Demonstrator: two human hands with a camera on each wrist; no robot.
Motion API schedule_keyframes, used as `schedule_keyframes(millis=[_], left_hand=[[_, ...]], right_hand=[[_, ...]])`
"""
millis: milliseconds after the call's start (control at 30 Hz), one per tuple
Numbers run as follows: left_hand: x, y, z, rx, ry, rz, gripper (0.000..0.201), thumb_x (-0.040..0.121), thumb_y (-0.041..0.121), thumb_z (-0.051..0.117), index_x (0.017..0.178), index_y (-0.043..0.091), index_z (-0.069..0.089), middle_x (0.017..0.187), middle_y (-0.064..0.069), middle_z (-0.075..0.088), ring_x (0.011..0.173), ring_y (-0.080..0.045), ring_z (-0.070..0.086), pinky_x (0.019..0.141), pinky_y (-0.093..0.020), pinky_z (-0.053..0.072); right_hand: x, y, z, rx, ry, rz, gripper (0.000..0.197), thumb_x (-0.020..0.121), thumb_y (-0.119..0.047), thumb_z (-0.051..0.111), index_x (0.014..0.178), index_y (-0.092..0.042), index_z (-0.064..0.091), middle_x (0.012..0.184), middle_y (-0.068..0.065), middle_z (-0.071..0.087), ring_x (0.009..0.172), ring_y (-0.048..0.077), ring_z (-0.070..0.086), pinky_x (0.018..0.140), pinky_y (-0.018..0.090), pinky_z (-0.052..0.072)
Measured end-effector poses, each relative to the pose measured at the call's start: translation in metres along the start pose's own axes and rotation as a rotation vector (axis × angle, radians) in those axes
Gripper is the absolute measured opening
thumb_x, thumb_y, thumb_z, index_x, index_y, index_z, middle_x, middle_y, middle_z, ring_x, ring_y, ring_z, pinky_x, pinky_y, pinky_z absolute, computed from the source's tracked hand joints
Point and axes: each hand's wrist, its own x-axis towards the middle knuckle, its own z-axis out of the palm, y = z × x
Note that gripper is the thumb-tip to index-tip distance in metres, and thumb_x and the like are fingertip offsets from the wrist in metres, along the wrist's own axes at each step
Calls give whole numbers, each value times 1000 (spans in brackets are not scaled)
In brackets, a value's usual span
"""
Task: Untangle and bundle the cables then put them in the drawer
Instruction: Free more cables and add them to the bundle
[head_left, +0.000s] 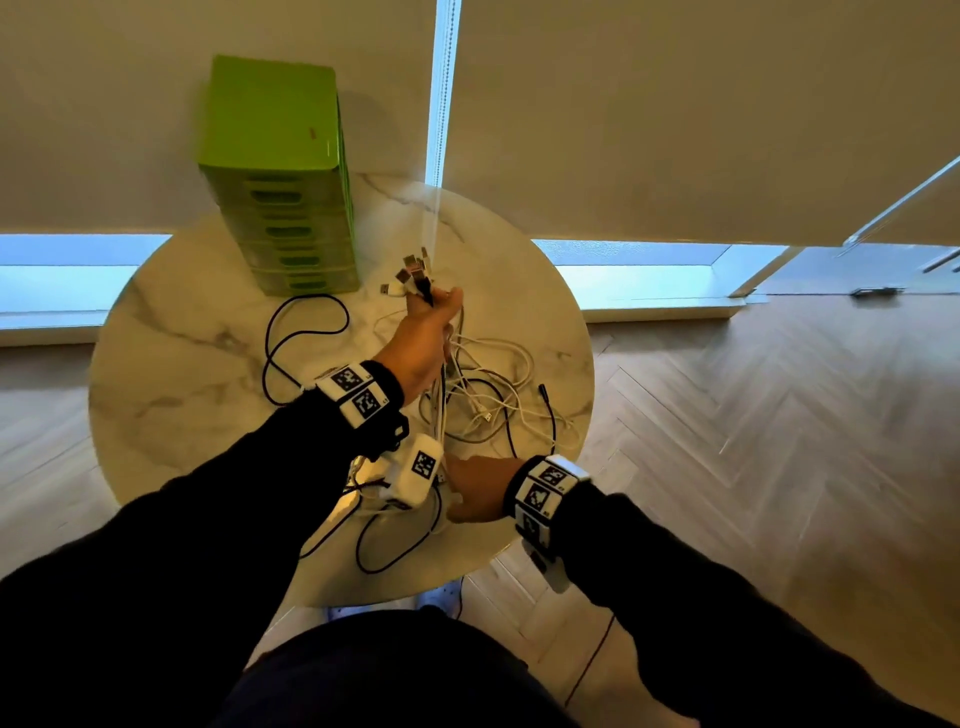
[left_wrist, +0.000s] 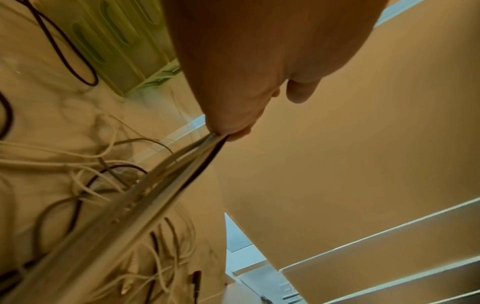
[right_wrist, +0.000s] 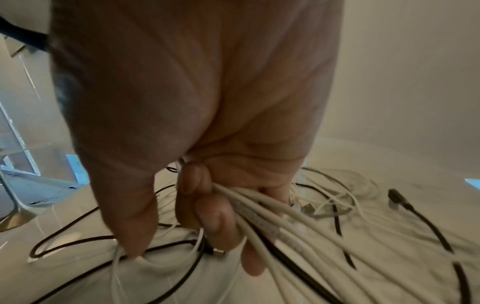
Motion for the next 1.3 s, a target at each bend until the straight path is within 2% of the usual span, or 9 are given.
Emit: schedule_keyframes(millis=[167, 233, 367, 467, 600, 833, 967, 1167, 1300], left_hand=[[4, -1, -31, 21, 1, -3, 18, 106, 23, 47, 91, 26, 37, 73, 7, 34, 56, -6, 29, 54, -21, 28], [5, 0, -36, 42, -29, 6, 19, 107, 25, 46, 90, 25, 38, 71, 8, 33, 54, -5, 29, 53, -22, 25], [12, -7, -37, 144, -59, 7, 22, 107, 25, 45, 87, 23, 37, 68, 6, 32, 49, -3, 29, 51, -20, 25], [14, -15, -36, 173, -64, -27, 23, 107, 24, 46, 85, 22, 37, 61, 10, 38, 43, 0, 37, 49, -18, 32], [17, -25, -34, 256, -74, -62, 22, 106, 26, 47, 87, 21, 38, 57, 13, 40, 45, 0, 39, 49, -19, 31], [26, -31, -47, 238, -1, -87, 16, 106, 26, 49, 92, 19, 44, 49, 18, 49, 44, 3, 46, 47, -14, 36], [25, -31, -50, 243, 13, -71, 22, 107, 22, 46, 85, 21, 44, 48, 18, 50, 42, 5, 47, 46, -11, 36], [21, -28, -49, 281, 8, -70, 22, 107, 27, 46, 85, 24, 43, 48, 20, 49, 43, 4, 45, 48, -17, 35], [17, -31, -53, 272, 10, -67, 21, 106, 29, 48, 85, 26, 44, 53, 17, 43, 46, 0, 38, 49, -19, 33]], right_hand=[[-6, 14, -21, 259, -76, -1, 66, 101, -64, 28, 138, -13, 45, 109, 1, 60, 92, 18, 57, 92, 33, 38], [-5, 33, -34, 394, 32, 34, 73, 99, -70, 17, 131, -17, 56, 124, 4, 63, 110, 20, 59, 104, 38, 37], [29, 80, -58, 272, 308, 138, 49, 105, -47, 36, 110, -4, 61, 112, 16, 65, 107, 33, 60, 90, 38, 45], [60, 96, -68, 140, 326, 189, 32, 104, -22, 42, 110, 3, 62, 114, 23, 64, 106, 37, 61, 84, 38, 45], [91, 97, -63, 42, 318, 124, 21, 96, -30, 58, 91, -11, 63, 107, 16, 64, 100, 34, 63, 81, 37, 49], [112, 95, -79, 97, 305, 22, 17, 101, -25, 49, 91, -13, 57, 107, 17, 64, 101, 34, 60, 75, 31, 36], [107, 100, -101, 286, 330, -30, 4, 94, -25, 56, 98, -25, 56, 99, 2, 63, 94, 25, 59, 84, 36, 45], [104, 92, -94, -78, 59, -42, 31, 96, -42, 55, 115, -21, 67, 114, 4, 67, 105, 23, 61, 94, 35, 49], [100, 88, -108, -153, 223, -89, 24, 96, -32, 52, 114, -24, 65, 112, 4, 66, 104, 27, 62, 89, 37, 51]])
